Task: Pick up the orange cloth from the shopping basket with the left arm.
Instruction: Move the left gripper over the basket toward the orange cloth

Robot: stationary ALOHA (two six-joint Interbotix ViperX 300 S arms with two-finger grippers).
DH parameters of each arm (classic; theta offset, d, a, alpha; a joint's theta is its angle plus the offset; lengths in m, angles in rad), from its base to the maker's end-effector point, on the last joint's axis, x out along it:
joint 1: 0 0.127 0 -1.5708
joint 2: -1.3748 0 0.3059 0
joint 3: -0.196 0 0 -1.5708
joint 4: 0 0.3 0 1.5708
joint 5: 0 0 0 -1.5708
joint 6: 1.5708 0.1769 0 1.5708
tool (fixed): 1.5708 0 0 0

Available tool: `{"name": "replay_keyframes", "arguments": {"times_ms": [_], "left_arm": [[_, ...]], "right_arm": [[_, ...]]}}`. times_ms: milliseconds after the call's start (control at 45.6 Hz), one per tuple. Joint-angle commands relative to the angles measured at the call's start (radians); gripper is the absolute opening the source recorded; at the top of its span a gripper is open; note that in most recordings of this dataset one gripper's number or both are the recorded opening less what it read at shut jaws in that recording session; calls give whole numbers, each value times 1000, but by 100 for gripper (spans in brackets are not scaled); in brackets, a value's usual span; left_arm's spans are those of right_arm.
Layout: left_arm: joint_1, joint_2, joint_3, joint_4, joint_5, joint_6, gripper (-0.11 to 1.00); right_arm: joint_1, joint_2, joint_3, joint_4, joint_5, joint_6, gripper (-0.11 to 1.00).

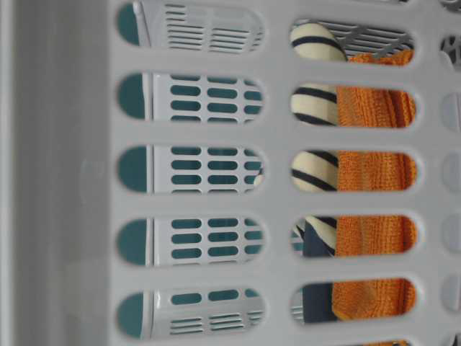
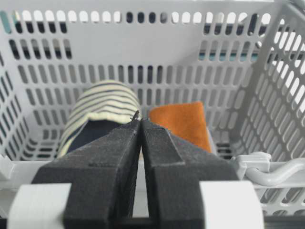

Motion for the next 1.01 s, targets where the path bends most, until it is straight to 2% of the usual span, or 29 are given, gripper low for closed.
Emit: {"name": "replay_keyframes", "arguments": {"times_ms": [0, 88, 219, 526, 570, 636, 746, 833, 899, 987], "left_arm": [[-5, 5, -78, 41, 31, -38, 6], [-2, 29, -138, 40, 91, -48, 0], [-3, 89, -230, 41, 216, -48, 0], [-31, 282, -457, 41, 449, -58, 0], [-37, 314, -494, 41, 486, -61, 0], [-43, 356, -538, 41, 532, -60, 0], [-46, 425, -614, 41, 617, -58, 0], [-54, 482, -669, 43, 670, -51, 0], [-58, 518, -701, 41, 704, -57, 0], [-64, 571, -749, 41, 758, -55, 1]], "right_arm": [[5, 11, -20, 3, -9, 12, 0], [6, 11, -21, 26, 0, 32, 0], [8, 11, -21, 23, 63, 72, 0], [11, 2, -26, 14, 158, 55, 3], [11, 0, -26, 14, 163, 52, 8], [11, -3, -26, 14, 172, 52, 22], [11, -11, -29, 14, 175, 55, 55], [11, -17, -28, 14, 176, 57, 76], [11, -21, -29, 14, 183, 55, 81], [11, -31, -31, 14, 196, 55, 80]]}}
